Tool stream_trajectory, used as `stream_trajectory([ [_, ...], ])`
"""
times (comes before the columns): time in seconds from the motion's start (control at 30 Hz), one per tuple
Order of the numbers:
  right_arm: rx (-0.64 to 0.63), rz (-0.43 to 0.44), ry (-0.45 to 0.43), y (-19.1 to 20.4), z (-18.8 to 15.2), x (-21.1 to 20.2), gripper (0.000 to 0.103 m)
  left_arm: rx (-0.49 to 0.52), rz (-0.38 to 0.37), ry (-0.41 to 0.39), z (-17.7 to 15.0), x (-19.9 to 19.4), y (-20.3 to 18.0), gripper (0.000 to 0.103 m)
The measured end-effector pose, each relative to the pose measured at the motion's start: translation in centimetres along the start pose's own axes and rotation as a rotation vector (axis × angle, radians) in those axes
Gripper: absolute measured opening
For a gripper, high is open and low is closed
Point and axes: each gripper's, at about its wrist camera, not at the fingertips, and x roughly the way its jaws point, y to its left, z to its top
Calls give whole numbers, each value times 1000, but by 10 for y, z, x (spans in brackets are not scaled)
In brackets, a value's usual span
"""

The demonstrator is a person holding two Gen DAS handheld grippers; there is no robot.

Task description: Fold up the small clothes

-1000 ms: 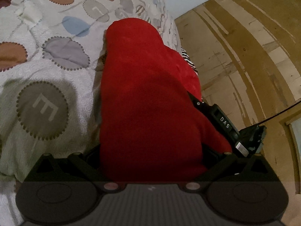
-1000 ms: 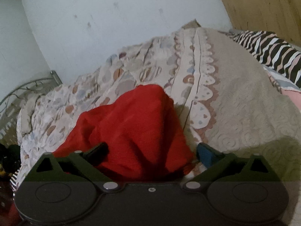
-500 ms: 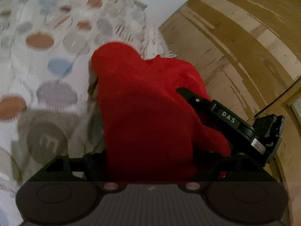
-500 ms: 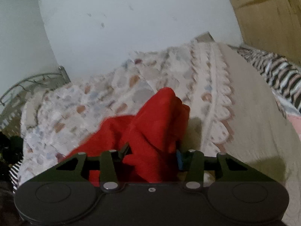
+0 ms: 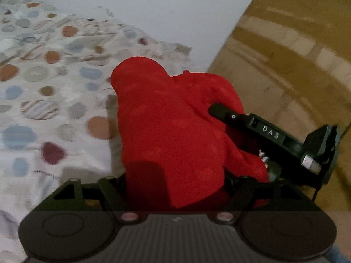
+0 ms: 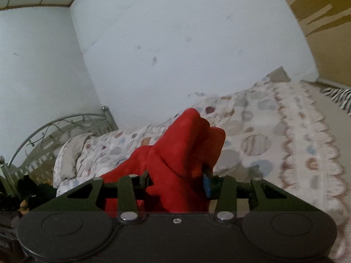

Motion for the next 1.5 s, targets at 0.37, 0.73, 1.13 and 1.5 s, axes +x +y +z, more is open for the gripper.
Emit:
stream_trajectory([
  [0.37, 171, -100, 249, -51, -58, 52, 75, 13, 132, 101, -44, 22, 35, 93],
  [0.73, 111, -155, 228, -38, -64, 44, 88, 20, 207, 97, -41, 20, 28, 103],
  [1.13, -31, -197, 157, -1, -50, -12, 102, 77, 314, 46, -33, -8, -5, 103],
  [1.5, -185, -235, -2, 51, -30, -88, 102, 94, 290, -123, -29, -73, -40, 103],
])
